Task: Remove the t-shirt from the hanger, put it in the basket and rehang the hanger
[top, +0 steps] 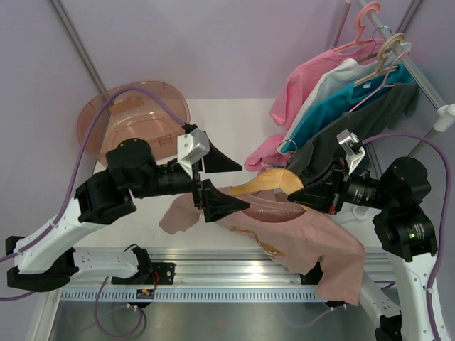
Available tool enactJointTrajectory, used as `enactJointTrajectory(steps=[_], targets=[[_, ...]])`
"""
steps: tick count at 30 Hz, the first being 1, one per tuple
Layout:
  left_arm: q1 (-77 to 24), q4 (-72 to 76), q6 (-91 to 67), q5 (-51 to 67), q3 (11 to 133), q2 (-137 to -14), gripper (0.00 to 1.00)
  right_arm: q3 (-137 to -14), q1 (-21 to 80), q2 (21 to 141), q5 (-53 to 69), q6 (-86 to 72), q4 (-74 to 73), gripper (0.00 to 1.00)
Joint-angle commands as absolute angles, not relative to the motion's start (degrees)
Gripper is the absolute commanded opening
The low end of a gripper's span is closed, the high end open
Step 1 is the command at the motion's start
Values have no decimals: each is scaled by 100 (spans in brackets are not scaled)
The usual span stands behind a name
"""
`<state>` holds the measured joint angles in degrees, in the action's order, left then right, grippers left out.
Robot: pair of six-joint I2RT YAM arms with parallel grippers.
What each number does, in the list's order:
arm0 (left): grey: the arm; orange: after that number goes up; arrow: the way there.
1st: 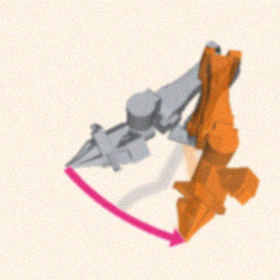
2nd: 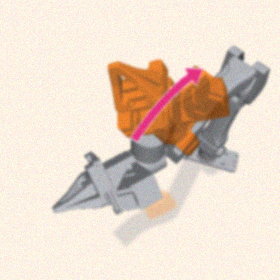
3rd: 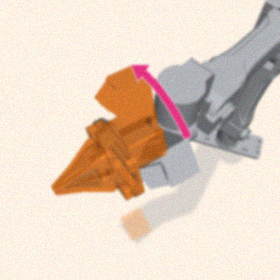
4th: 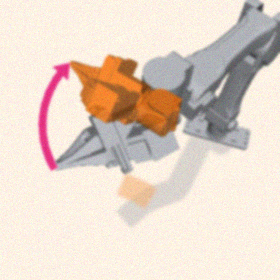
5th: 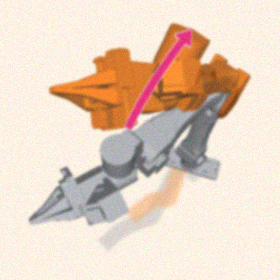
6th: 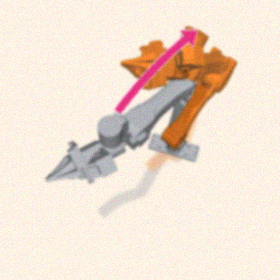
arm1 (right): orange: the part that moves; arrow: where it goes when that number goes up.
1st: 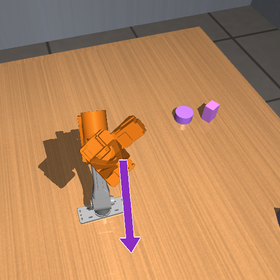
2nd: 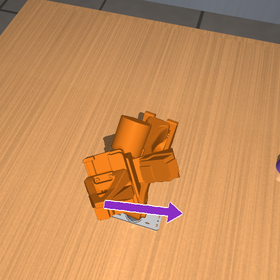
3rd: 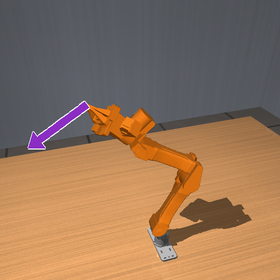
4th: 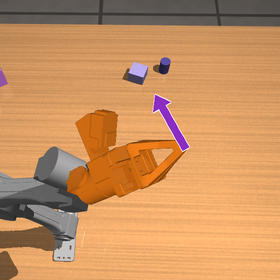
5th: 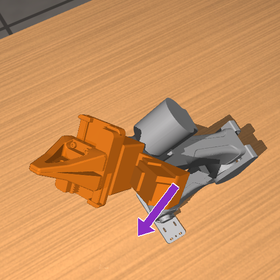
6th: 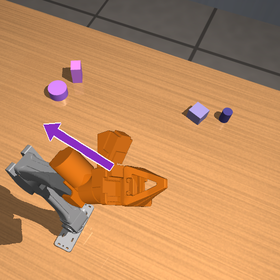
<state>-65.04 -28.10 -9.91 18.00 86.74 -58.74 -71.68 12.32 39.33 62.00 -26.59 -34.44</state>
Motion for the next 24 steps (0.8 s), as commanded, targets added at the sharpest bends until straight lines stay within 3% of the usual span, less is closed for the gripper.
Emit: enactJointTrajectory(steps=[1, 5, 8, 10, 12, 16, 19, 20, 21, 24], targets=[[-6504, -3251, -853, 2267, 9384, -6441, 99, -7075, 1257, 3972, 6864, -2944, -2285, 0], [-6363, -3305, -932, 3082, 9764, -7047, 97, -7286, 1257, 4087, 6908, -2883, -2434, 0], [-6363, -3147, -844, 3804, 9817, -7242, 89, -7190, 1257, 4096, 6882, -2979, -2286, 0], [-6363, -3155, -826, 3885, 9844, -7312, 78, -6997, 1266, 4061, 6759, -3129, -2110, 0], [-6363, -3146, -800, 3867, 9782, -7348, 75, -6961, 1266, 4069, 6750, -3120, -2118, 0], [-6372, -3208, -730, 3929, 9721, -7330, 49, -6978, 1266, 4017, 6750, -3129, -2109, 0], [-6372, -3217, -721, 3955, 9703, -7295, 42, -6970, 1266, 4008, 6759, -3094, -2179, 0], [-6363, -3217, -729, 3955, 9712, -7304, 26, -6952, 1266, 3999, 6741, -3085, -2241, 0], [-6372, -3217, -756, 3929, 9729, -7304, 1, -6926, 1274, 3973, 6750, -3068, -2233, 0], [-6363, -3217, -774, 3858, 9765, -7339, 2, -6838, 1274, 3929, 6767, -3085, -2180, 0]])
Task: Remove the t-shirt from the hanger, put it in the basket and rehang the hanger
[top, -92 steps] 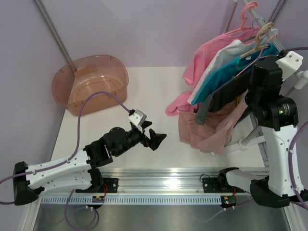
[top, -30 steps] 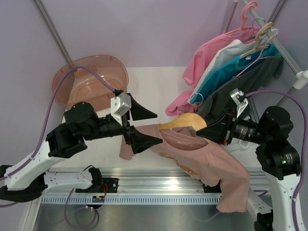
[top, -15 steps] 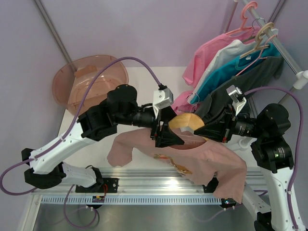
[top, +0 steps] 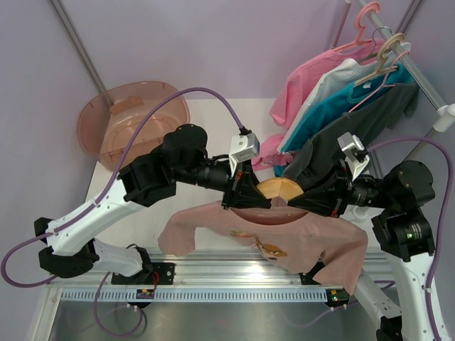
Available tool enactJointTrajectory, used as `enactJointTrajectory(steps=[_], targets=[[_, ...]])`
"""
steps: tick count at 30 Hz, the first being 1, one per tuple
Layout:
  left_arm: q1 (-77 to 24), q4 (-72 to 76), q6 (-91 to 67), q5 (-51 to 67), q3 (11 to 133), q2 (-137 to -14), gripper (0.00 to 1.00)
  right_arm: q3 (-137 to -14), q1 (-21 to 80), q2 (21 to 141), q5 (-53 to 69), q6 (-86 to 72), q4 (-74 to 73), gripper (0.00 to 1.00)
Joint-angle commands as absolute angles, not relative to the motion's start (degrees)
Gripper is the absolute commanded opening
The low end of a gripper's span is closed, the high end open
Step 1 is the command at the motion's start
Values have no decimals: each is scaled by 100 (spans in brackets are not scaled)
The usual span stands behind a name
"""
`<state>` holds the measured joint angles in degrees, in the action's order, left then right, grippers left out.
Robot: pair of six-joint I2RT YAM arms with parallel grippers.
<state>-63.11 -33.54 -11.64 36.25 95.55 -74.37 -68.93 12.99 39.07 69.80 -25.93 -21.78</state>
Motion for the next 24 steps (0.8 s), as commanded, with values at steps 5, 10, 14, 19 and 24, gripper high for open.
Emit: enactJointTrajectory(steps=[5, 10, 14, 19, 24], targets=[[-6372, -3199, -773, 4183, 9870, -7435, 48, -6847, 1292, 3973, 6768, -3076, -2250, 0], [-6372, -3182, -747, 4157, 9932, -7436, 75, -6812, 1310, 4043, 6698, -3067, -2320, 0], [-6372, -3155, -791, 4201, 9914, -7506, 53, -6776, 1318, 4052, 6688, -3102, -2268, 0], [-6372, -3173, -791, 4166, 9966, -7681, 8, -6776, 1318, 4069, 6706, -3146, -2259, 0], [-6372, -3103, -695, 4499, 10099, -7787, 0, -6557, 1362, 4052, 6680, -3279, -2021, 0]])
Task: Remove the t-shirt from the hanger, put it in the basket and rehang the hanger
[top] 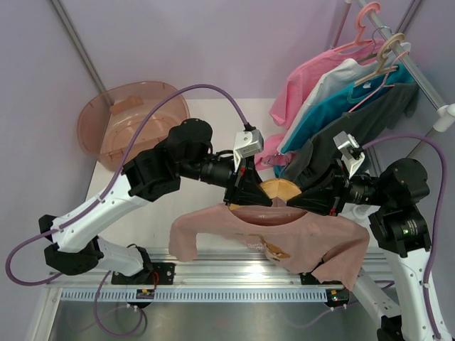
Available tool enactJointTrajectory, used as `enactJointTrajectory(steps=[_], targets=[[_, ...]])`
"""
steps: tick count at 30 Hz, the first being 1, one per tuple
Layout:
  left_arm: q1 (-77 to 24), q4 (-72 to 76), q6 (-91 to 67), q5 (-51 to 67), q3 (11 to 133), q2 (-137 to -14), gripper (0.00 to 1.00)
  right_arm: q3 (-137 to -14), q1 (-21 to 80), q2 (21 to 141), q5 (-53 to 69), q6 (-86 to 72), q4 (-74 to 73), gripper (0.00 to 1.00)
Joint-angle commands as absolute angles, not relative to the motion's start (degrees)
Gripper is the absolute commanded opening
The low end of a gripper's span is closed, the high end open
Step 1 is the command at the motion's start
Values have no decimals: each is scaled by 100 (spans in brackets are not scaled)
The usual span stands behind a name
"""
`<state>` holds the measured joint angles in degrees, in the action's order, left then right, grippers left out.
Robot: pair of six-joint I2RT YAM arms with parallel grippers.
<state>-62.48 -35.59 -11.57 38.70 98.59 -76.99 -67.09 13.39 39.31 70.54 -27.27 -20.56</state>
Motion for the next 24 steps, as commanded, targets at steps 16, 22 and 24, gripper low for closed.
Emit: enactJointTrajectory(steps=[16, 22, 24], targets=[[-6161, -3005, -1046, 1382, 8263, -6180, 0, -7820, 1354, 4692, 4651, -2892, -3199, 98], [-6161, -3340, -1353, -929, 7981, -5582, 0, -8340, 1388, 4912, 3125, -2883, -3674, 100], [-6161, -3349, -1397, -1386, 7945, -5494, 0, -8787, 1589, 5184, 2657, -2795, -3987, 99]])
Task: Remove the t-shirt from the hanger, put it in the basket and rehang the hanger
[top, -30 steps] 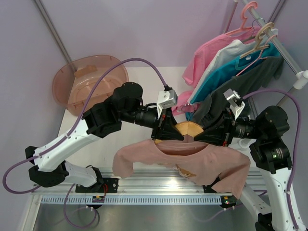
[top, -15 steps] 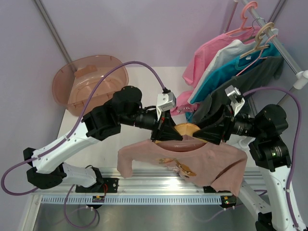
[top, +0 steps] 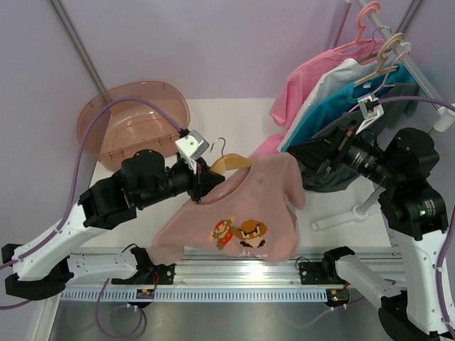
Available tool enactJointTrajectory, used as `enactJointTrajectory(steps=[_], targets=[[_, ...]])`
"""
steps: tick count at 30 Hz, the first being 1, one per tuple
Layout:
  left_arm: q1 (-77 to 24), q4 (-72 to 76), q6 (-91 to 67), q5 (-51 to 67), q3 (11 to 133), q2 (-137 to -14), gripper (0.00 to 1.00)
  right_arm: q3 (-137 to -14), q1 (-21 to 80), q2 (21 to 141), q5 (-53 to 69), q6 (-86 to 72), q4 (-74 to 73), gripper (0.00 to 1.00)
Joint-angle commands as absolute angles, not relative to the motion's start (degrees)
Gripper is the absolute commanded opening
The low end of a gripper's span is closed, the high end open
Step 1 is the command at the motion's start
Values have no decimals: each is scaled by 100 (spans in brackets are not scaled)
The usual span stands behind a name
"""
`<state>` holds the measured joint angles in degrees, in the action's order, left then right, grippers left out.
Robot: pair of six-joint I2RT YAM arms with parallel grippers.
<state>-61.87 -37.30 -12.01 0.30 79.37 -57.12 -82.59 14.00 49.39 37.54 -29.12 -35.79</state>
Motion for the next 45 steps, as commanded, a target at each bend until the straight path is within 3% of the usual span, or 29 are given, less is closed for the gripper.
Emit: enactJointTrajectory(steps=[1, 5, 10, 14, 20, 27, 30, 31, 34, 45], targets=[[-6161, -3349, -1432, -1458, 7937, -5432, 0, -9433, 1730, 5690, 2019, -2656, -4286, 100], [-6161, -3340, -1529, -1722, 7884, -5318, 0, -10774, 3293, 6881, -208, -2364, -5422, 99], [-6161, -3340, -1617, -2636, 7603, -5142, 0, -10031, 4839, 6654, -2070, -2566, -4747, 99], [-6161, -3340, -1678, -2506, 7532, -5028, 0, -9256, 5562, 6820, -2906, -2672, -3941, 95], [-6161, -3261, -1723, -2145, 7410, -5027, 0, -8412, 6108, 6996, -3014, -2584, -2517, 91], [-6161, -3094, -1828, -2066, 7172, -4931, 0, -8043, 6144, 7338, -3287, -2654, -2084, 82], [-6161, -3059, -1898, -1978, 7102, -4843, 0, -7972, 6144, 7435, -3497, -2724, -1986, 71], [-6161, -3041, -1907, -1934, 7084, -4825, 0, -7954, 6144, 7453, -3602, -2768, -2004, 63], [-6161, -3024, -1942, -1916, 7040, -4676, 0, -7840, 6144, 7488, -3779, -2812, -1934, 54], [-6161, -3023, -1942, -2118, 7014, -4509, 0, -7488, 6144, 7629, -3173, -2979, -1319, 55]])
